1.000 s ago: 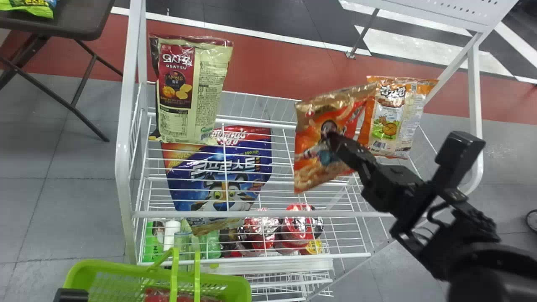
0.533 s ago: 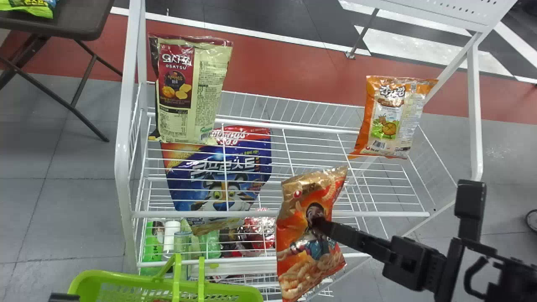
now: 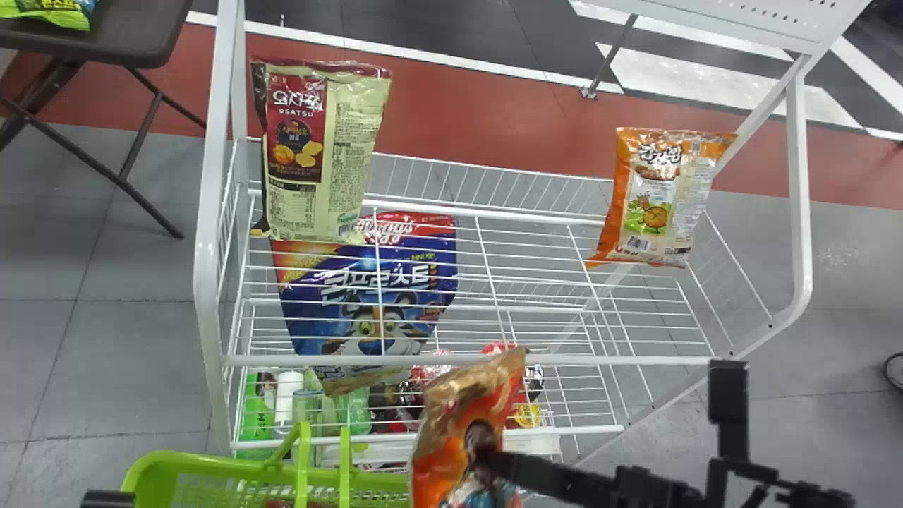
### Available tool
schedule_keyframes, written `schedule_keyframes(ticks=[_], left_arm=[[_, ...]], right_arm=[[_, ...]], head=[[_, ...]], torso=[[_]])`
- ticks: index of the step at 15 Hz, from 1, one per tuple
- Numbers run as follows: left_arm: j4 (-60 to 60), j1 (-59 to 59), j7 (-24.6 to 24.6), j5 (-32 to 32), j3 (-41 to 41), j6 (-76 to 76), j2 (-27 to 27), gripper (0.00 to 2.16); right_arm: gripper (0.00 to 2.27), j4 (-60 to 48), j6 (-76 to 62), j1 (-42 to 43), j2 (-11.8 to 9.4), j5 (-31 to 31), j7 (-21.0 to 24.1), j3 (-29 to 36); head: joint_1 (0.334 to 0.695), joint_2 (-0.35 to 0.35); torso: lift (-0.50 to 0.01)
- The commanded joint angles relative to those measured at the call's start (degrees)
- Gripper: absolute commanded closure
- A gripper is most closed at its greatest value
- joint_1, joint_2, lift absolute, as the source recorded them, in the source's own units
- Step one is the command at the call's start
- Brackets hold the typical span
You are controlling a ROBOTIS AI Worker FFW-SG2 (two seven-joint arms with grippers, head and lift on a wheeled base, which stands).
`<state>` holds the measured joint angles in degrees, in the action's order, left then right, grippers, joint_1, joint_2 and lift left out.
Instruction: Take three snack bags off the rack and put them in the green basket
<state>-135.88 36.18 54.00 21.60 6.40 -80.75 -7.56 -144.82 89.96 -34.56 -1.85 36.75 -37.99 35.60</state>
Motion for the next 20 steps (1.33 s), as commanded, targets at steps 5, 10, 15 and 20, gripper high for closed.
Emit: schedule_keyframes(ticks=[5, 10, 15, 20], left_arm=[[0.2, -0.1, 0.0, -0.1, 0.2, 0.3, 0.2, 1.93], [0.1, 0.0, 0.0, -0.2, 0.9, 0.5, 0.2, 1.93], [0.4, 0.7, 0.0, -0.3, 1.0, 1.5, 0.2, 1.93], [0.3, 0.7, 0.0, -0.6, 1.3, 1.7, 0.2, 1.93]], right_arm=[[2.16, 9.5, 0.1, -1.7, -2.0, -0.5, -1.0, -10.7], [2.16, 14.3, 0.1, -1.7, -4.7, -3.9, -0.1, -21.4], [1.84, 15.4, 0.1, -1.4, -4.6, -2.5, -2.3, -23.8], [0.04, 16.9, 0.1, -2.0, -4.7, -6.4, 0.7, -20.6]], head=[[0.695, -0.35], [0.695, -0.35], [0.695, -0.35], [0.695, -0.35]], torso=[[-0.025], [-0.025], [-0.025], [-0.025]])
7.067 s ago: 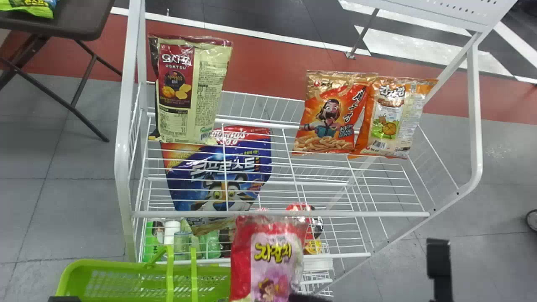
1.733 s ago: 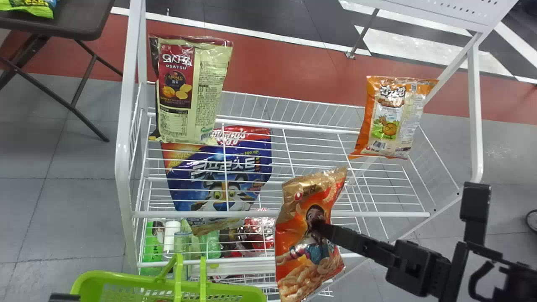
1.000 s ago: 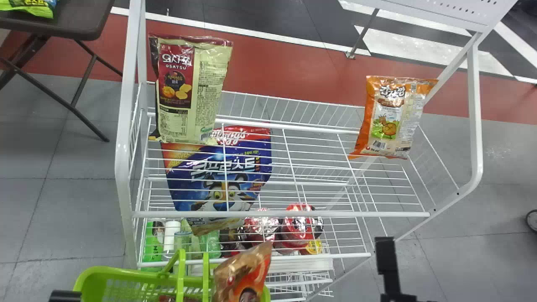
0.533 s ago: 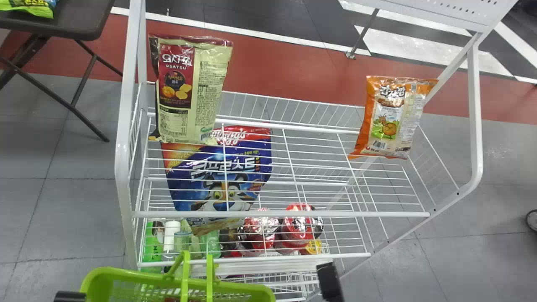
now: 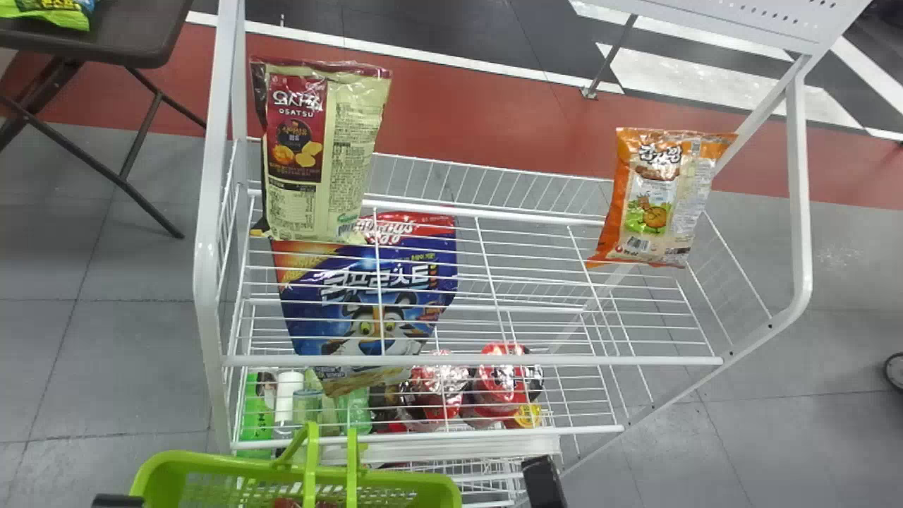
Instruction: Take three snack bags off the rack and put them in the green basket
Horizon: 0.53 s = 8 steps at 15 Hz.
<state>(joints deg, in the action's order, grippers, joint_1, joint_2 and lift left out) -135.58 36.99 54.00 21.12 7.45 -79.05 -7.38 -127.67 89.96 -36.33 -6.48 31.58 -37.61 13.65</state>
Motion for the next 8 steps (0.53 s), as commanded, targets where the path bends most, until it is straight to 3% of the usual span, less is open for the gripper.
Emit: schedule_keyframes(ticks=[1, 4, 8], left_arm=[[0.0, -0.1, -0.1, -0.4, 0.6, 0.0, 0.1, 1.93], [-0.2, -0.1, -0.3, -0.5, 0.8, 0.0, 0.0, 1.93], [-0.2, -0.1, -0.3, -0.6, 0.9, 0.0, 0.0, 1.93]], right_arm=[[0.06, -0.3, 0.1, -0.2, 0.0, -1.5, 0.6, 2.4], [0.06, -2.1, 0.1, -0.3, 0.2, -1.3, 0.3, 6.5], [0.06, -5.7, -11.1, -0.3, 2.8, -0.6, -6.2, 14.7]], head=[[0.695, -0.35], [0.695, -0.35], [0.695, -0.35]], torso=[[-0.025], [-0.025], [-0.025]])
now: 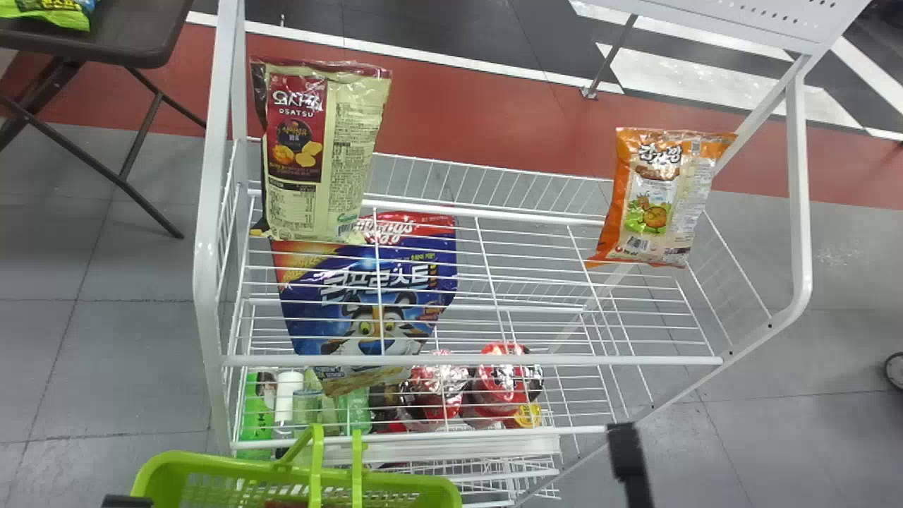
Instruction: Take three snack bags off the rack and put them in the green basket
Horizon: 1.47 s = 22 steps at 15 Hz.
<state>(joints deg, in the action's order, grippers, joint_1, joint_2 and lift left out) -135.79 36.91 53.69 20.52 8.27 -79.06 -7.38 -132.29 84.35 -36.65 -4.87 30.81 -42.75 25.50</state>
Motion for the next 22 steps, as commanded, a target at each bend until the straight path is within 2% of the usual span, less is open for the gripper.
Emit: schedule_keyframes(ticks=[1, 3, 6, 8, 11, 12, 13, 15, 18, 20, 22], left_arm=[[0.0, 0.0, -0.1, 0.0, 0.2, 0.0, 0.0, 1.93], [0.0, -0.1, -0.3, -0.7, 0.6, 0.0, 0.0, 1.93], [0.1, -0.1, -0.4, -1.2, 1.0, -0.2, 0.0, 1.93], [0.2, -0.2, -0.5, -1.4, 1.1, -0.2, -0.1, 1.93], [0.2, -0.5, -0.5, -1.4, 1.0, -0.7, -0.5, 1.93], [0.4, -0.7, -0.5, -1.4, 1.0, -0.7, -0.6, 1.93], [0.8, -0.8, -0.5, -1.4, 1.0, -0.7, -0.7, 1.93], [1.0, -1.1, -0.3, -1.4, 1.0, -0.7, -0.9, 1.93], [1.3, -1.2, -0.4, -1.4, 1.0, -0.7, -1.1, 1.93], [1.5, -1.4, -0.3, -1.3, 1.0, -0.7, -1.1, 1.93], [1.8, -1.7, -0.4, -1.4, 1.2, -0.7, -1.1, 1.93]], right_arm=[[0.06, -2.0, -8.6, 0.2, 1.9, 0.7, -1.4, 4.7], [0.05, -3.1, -20.1, 1.4, 4.0, 1.1, -2.6, 8.6], [0.05, -1.0, -39.0, 6.5, 4.9, -0.4, -1.5, 11.2], [0.09, 2.8, -48.2, 10.8, 4.9, -3.8, 2.2, 10.8], [0.09, 11.4, -66.3, 17.0, 4.9, -12.3, 12.4, 9.0], [0.09, 15.7, -73.1, 19.9, 4.9, -15.9, 14.5, 9.2], [0.09, 19.6, -74.2, 23.6, 4.9, -17.7, 14.9, 10.4], [0.09, 27.6, -74.2, 29.8, 2.6, -19.9, 14.9, 12.8], [0.09, 33.9, -74.0, 33.6, -0.5, -23.0, 14.9, 12.8], [0.1, 38.0, -73.1, 35.0, -3.1, -22.8, 14.1, 12.3], [0.12, 41.6, -72.8, 36.7, -4.7, -22.7, 13.1, 11.8]], head=[[0.695, -0.35], [0.695, -0.35], [0.695, -0.35], [0.695, -0.35], [0.695, -0.35], [0.695, -0.35], [0.695, -0.35], [0.695, -0.35], [0.695, -0.35], [0.695, -0.35], [0.695, -0.35]], torso=[[-0.025], [-0.025], [-0.025], [-0.025], [-0.025], [-0.025], [-0.025], [-0.025], [-0.025], [-0.025], [-0.025]])
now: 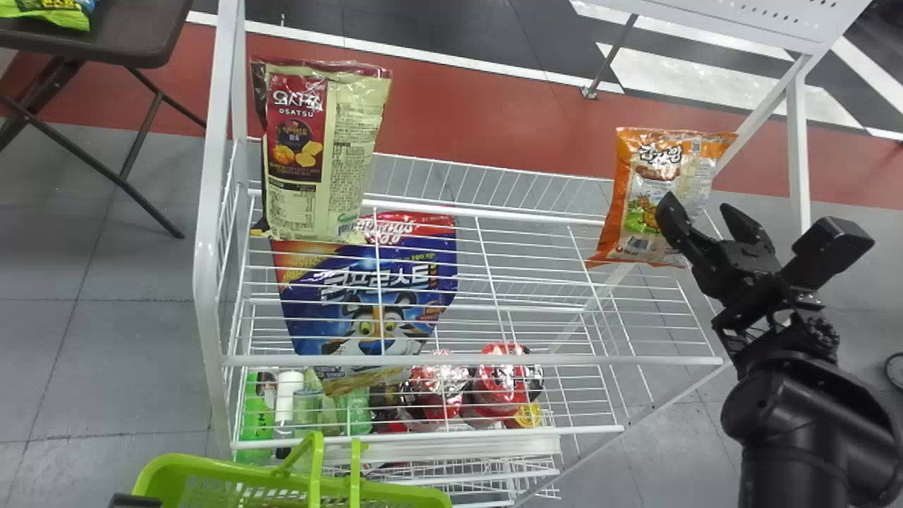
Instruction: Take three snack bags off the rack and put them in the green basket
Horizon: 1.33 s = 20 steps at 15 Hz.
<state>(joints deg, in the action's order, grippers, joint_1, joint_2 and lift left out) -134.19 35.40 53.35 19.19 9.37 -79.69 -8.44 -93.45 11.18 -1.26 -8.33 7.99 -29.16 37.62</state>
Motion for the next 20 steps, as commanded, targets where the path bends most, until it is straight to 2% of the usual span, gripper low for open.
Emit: schedule_keyframes(ticks=[1, 3, 5, 6, 8, 9, 11, 16, 18, 20], left_arm=[[0.2, -0.2, -0.3, -0.1, 0.2, 0.1, 0.0, 1.93], [0.2, -0.2, -0.3, -0.2, 0.4, 0.1, 0.0, 1.93], [0.2, -0.3, -0.3, -0.2, 0.6, -0.1, 0.0, 1.93], [0.2, -0.3, -0.3, -0.2, 0.6, -0.1, -0.1, 1.93], [0.6, -0.3, -0.3, -0.2, 0.7, 0.1, -0.1, 1.93], [0.9, -0.3, -0.3, -0.1, 0.7, 0.1, -0.1, 1.93], [0.9, -0.4, -0.2, -0.1, 0.7, 0.1, -0.2, 1.93], [0.9, -0.6, -0.5, -0.3, 1.4, 0.1, -0.1, 1.93], [0.6, -0.8, -0.9, -0.5, 1.7, -0.1, -0.1, 1.93], [0.8, -1.0, -1.2, -0.6, 2.3, 0.1, -0.1, 1.93]], right_arm=[[0.13, 5.0, 0.9, 2.6, -2.1, 0.1, -1.7, -0.6], [0.14, 7.4, 1.6, 3.7, -3.6, -0.2, -2.2, -2.1], [0.22, 7.5, 5.5, 4.2, -4.1, -0.8, -2.3, -2.1], [0.54, 7.5, 6.9, 4.5, -4.3, -0.9, -3.2, -2.2], [1.6, 7.6, 12.3, 5.1, -5.2, -0.9, -4.1, -2.6], [1.91, 7.5, 13.0, 5.5, -5.3, -0.9, -4.1, -2.6], [2.21, 7.6, 14.6, 5.9, -5.6, -0.9, -4.1, -2.5], [2.24, 3.0, 17.3, 1.5, -4.9, 2.2, -5.0, -1.1], [2.24, -5.2, 24.5, -1.4, -3.7, 4.8, -4.9, -0.5], [2.24, -15.6, 29.6, -5.2, -0.5, 6.1, -5.0, 0.8]], head=[[0.695, -0.35], [0.695, -0.35], [0.695, -0.35], [0.695, -0.35], [0.695, -0.35], [0.695, -0.35], [0.695, -0.35], [0.695, -0.35], [0.695, -0.35], [0.695, -0.35]], torso=[[-0.025], [-0.025], [-0.025], [-0.025], [-0.025], [-0.025], [-0.025], [-0.025], [-0.025], [-0.025]])
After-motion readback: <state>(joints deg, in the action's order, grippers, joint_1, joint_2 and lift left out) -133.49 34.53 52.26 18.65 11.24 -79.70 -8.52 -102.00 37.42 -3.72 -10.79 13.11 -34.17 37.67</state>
